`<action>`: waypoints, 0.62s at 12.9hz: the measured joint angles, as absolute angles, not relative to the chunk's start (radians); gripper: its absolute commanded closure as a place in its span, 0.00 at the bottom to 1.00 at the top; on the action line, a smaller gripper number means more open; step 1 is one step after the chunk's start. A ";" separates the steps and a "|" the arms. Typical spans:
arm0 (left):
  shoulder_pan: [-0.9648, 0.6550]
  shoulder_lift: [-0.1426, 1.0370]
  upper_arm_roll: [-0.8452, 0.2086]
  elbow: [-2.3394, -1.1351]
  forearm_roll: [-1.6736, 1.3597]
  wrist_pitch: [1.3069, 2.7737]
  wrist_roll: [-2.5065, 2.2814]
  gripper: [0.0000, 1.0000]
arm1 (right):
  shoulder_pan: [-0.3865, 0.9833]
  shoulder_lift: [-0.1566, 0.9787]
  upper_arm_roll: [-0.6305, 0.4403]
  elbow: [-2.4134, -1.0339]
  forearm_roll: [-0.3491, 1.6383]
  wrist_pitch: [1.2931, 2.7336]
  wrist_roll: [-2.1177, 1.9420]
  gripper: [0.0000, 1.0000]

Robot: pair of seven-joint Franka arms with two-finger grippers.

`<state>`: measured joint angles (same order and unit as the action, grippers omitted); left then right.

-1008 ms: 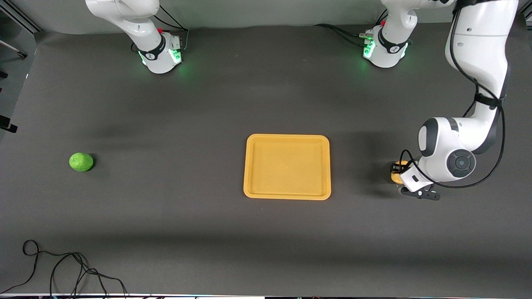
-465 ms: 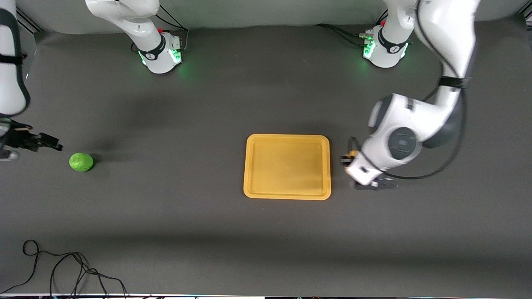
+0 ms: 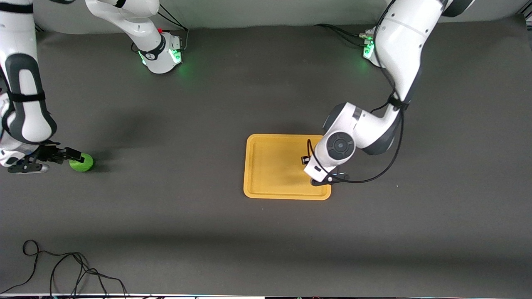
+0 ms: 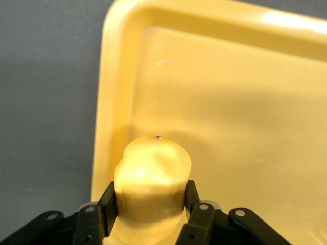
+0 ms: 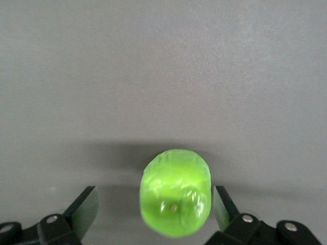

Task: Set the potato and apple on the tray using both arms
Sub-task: 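Carry the potato onto the tray while the right gripper grasps the apple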

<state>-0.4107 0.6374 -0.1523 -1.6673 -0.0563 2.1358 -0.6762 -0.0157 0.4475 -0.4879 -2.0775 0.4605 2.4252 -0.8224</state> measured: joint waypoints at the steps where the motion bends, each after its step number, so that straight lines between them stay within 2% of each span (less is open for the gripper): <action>1: -0.411 0.646 -0.151 -1.665 -0.056 2.136 -0.677 0.47 | -0.017 0.476 -0.489 -2.077 0.493 2.442 -0.859 0.00; 2: -0.410 0.647 -0.149 -1.664 -0.056 2.136 -0.677 0.47 | -0.018 0.502 -0.491 -2.076 0.521 2.454 -0.892 0.00; 3: -0.409 0.647 -0.148 -1.663 -0.055 2.136 -0.677 0.47 | -0.020 0.524 -0.492 -2.075 0.544 2.461 -0.917 0.04; 4: -0.409 0.647 -0.147 -1.663 -0.053 2.136 -0.677 0.41 | -0.022 0.539 -0.492 -2.074 0.554 2.465 -0.934 0.32; 5: -0.409 0.647 -0.145 -1.663 -0.049 2.135 -0.677 0.13 | -0.023 0.546 -0.492 -2.072 0.555 2.470 -0.945 0.50; 6: -0.409 0.648 -0.144 -1.663 -0.046 2.135 -0.677 0.00 | -0.023 0.549 -0.492 -2.069 0.556 2.470 -0.963 0.55; 8: -0.409 0.649 -0.141 -1.663 -0.040 2.135 -0.677 0.00 | -0.022 0.550 -0.492 -2.060 0.556 2.470 -0.976 0.56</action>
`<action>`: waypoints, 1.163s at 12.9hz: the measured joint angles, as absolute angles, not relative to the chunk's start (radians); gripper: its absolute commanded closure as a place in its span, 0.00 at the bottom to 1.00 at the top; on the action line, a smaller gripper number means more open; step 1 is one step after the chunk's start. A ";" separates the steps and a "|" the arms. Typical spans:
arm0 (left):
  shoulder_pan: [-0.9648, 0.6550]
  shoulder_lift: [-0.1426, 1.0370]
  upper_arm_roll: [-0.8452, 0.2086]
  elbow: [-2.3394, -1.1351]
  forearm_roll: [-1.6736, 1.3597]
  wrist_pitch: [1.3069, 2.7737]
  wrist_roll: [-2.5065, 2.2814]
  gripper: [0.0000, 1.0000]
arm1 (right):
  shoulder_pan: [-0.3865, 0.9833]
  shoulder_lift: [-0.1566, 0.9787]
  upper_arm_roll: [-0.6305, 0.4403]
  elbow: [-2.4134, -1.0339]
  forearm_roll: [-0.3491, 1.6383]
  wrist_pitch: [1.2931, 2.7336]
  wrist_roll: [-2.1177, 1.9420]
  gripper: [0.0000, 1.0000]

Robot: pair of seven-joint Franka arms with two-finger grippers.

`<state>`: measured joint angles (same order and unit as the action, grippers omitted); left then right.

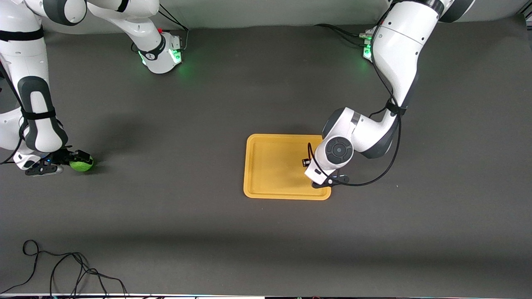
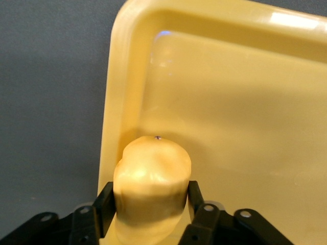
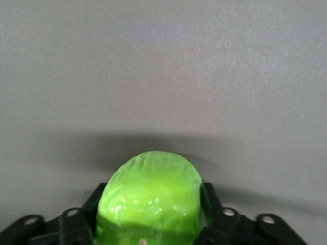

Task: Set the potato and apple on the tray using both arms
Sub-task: 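Carry the potato onto the tray while the right gripper grasps the apple, then open the left gripper on the tray while the right gripper lifts the apple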

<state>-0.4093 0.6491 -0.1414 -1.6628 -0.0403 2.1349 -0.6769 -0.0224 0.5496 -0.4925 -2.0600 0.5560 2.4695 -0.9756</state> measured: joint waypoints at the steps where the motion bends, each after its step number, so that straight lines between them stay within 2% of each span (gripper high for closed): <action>1: -0.409 0.649 -0.141 -1.661 -0.039 2.135 -0.677 0.00 | -0.021 0.550 -0.492 -2.050 0.556 2.469 -0.976 0.56; 5: -0.397 0.618 -0.130 -1.628 -0.033 2.105 -0.679 0.00 | 0.041 0.506 -0.544 -1.977 0.468 2.372 -0.933 0.56; 8: -0.332 0.487 -0.111 -1.602 0.002 1.957 -0.635 0.00 | 0.131 0.422 -0.625 -1.801 0.248 2.085 -0.744 0.56; 11: -0.223 0.322 -0.105 -1.602 0.050 1.762 -0.481 0.00 | 0.175 0.357 -0.634 -1.564 0.130 1.765 -0.621 0.55; 13: -0.152 0.243 -0.103 -1.603 0.074 1.683 -0.337 0.00 | 0.233 0.346 -0.633 -1.444 0.115 1.614 -0.539 0.55; 15: -0.075 0.174 -0.101 -1.604 0.078 1.603 -0.180 0.00 | 0.333 0.347 -0.631 -1.374 0.114 1.529 -0.418 0.55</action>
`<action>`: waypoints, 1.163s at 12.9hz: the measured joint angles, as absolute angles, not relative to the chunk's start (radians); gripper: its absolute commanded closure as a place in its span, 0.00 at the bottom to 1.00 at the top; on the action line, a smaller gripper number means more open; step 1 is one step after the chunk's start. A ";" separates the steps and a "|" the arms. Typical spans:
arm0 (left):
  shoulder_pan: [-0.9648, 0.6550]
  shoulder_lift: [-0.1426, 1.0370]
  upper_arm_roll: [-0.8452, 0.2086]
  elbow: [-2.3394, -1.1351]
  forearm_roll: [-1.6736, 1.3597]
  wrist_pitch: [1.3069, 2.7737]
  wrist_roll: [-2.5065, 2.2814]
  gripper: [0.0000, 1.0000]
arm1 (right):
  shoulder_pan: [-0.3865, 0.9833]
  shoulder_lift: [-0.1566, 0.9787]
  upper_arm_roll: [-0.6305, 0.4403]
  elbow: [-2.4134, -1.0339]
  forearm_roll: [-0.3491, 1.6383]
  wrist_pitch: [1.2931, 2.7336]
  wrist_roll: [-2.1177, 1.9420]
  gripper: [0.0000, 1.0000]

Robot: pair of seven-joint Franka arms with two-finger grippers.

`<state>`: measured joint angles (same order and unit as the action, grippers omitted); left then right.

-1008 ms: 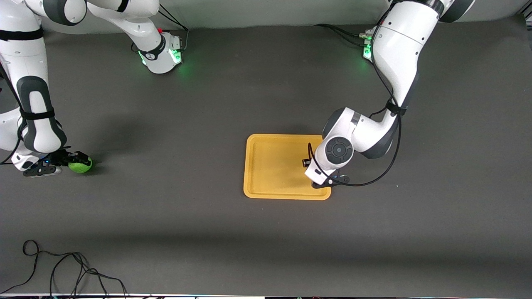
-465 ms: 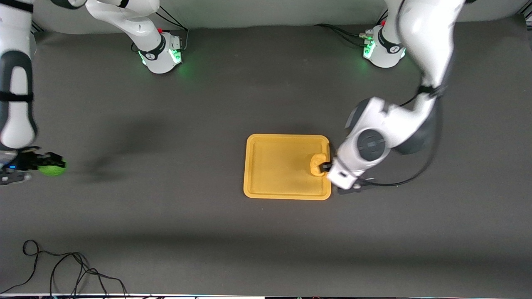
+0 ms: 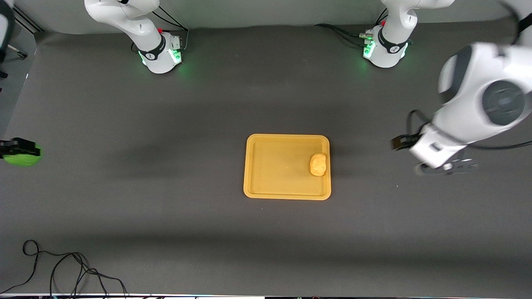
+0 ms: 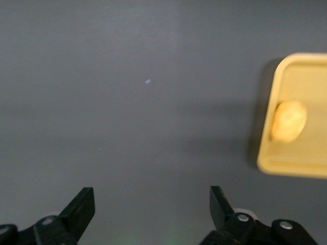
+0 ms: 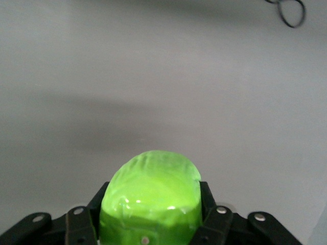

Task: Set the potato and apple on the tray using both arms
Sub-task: 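Open the left gripper on the tray while the right gripper lifts the apple, then carry the green apple over the tray with the right gripper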

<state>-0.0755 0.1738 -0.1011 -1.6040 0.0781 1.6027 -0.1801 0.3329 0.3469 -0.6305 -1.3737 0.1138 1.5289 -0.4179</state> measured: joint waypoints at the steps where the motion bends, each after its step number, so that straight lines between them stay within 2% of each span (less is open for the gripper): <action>1: -0.035 0.137 -0.100 -1.604 0.078 1.589 -0.127 0.00 | 0.393 0.348 -0.628 -1.349 0.114 1.504 -0.342 0.55; 5: 0.059 0.009 -0.099 -1.615 0.057 1.604 -0.020 0.00 | 0.677 0.359 -0.616 -1.287 0.172 1.475 0.049 0.55; 9: 0.065 0.004 -0.100 -1.688 0.026 1.763 -0.015 0.00 | 0.915 0.471 -0.572 -1.179 0.272 1.537 0.509 0.55; 13: 0.067 0.010 -0.088 -1.717 0.025 1.768 0.047 0.00 | 0.951 0.659 -0.325 -1.039 0.277 1.722 0.944 0.55; 15: 0.069 0.010 -0.080 -1.718 0.025 1.762 0.069 0.00 | 0.962 0.734 -0.273 -1.025 0.269 1.806 1.009 0.55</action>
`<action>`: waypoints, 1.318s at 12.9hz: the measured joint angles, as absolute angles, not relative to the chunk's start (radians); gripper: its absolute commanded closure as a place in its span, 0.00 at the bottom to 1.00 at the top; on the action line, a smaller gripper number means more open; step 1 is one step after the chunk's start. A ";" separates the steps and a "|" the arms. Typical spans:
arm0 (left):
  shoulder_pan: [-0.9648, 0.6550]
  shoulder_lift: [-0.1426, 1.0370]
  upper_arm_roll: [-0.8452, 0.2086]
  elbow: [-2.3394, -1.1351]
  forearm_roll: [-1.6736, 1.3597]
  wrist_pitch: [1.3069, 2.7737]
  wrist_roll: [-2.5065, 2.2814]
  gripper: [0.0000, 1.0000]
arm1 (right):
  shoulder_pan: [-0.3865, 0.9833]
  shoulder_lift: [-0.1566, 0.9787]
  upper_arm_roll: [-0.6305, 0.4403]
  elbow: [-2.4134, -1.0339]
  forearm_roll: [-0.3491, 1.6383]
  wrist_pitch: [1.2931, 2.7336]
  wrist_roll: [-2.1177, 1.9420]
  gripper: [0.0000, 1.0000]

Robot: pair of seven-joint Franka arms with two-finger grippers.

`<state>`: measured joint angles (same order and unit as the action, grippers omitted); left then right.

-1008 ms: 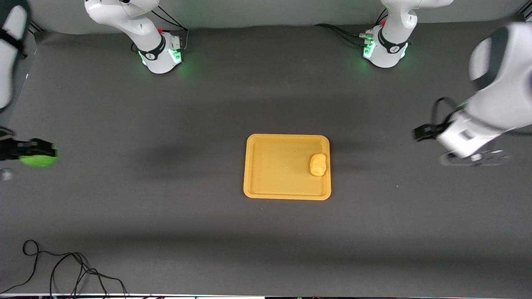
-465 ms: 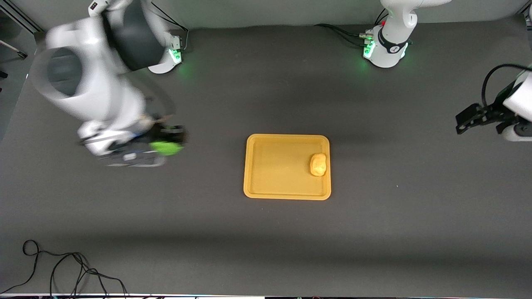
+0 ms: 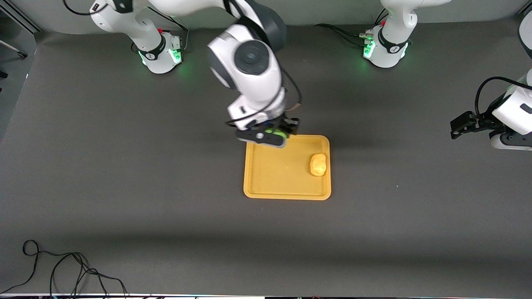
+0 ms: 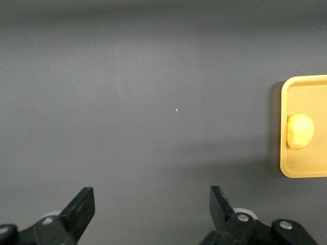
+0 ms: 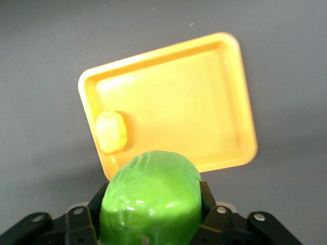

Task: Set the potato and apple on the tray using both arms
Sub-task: 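Carry the green apple over the tray with the right gripper, then lower the apple onto the tray beside the potato and open the right gripper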

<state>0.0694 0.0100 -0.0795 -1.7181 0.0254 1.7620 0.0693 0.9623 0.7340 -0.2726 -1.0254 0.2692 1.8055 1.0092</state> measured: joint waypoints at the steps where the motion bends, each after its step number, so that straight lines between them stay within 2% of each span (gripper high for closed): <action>1: 0.070 0.010 -0.079 -1.718 0.025 1.761 0.073 0.00 | 0.967 0.768 -0.269 -1.025 0.257 1.834 1.015 0.55; 7: 0.069 0.010 -0.083 -1.719 0.025 1.719 0.078 0.00 | 0.963 1.014 -0.269 -1.026 0.229 2.067 1.015 0.53; 10: 0.069 0.010 -0.085 -1.719 0.025 1.703 0.081 0.00 | 0.964 1.074 -0.268 -1.026 0.229 2.131 1.015 0.52; 11: 0.069 0.010 -0.085 -1.719 0.025 1.700 0.081 0.00 | 0.964 1.082 -0.268 -1.029 0.228 2.145 1.015 0.48; 12: 0.069 0.010 -0.085 -1.719 0.025 1.700 0.081 0.00 | 0.965 1.085 -0.268 -1.033 0.228 2.155 1.015 0.05; 13: 0.069 0.010 -0.085 -1.719 0.025 1.700 0.081 0.00 | 0.964 1.086 -0.268 -1.036 0.228 2.163 1.015 0.00; 17: 0.069 0.010 -0.087 -1.719 0.025 1.699 0.081 0.00 | 0.964 1.069 -0.272 -1.030 0.228 2.167 1.015 0.00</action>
<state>0.0689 0.0102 -0.0868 -1.7188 0.0254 1.6989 0.0811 0.9644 1.0693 -0.2719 -1.0300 0.2281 2.1666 1.0154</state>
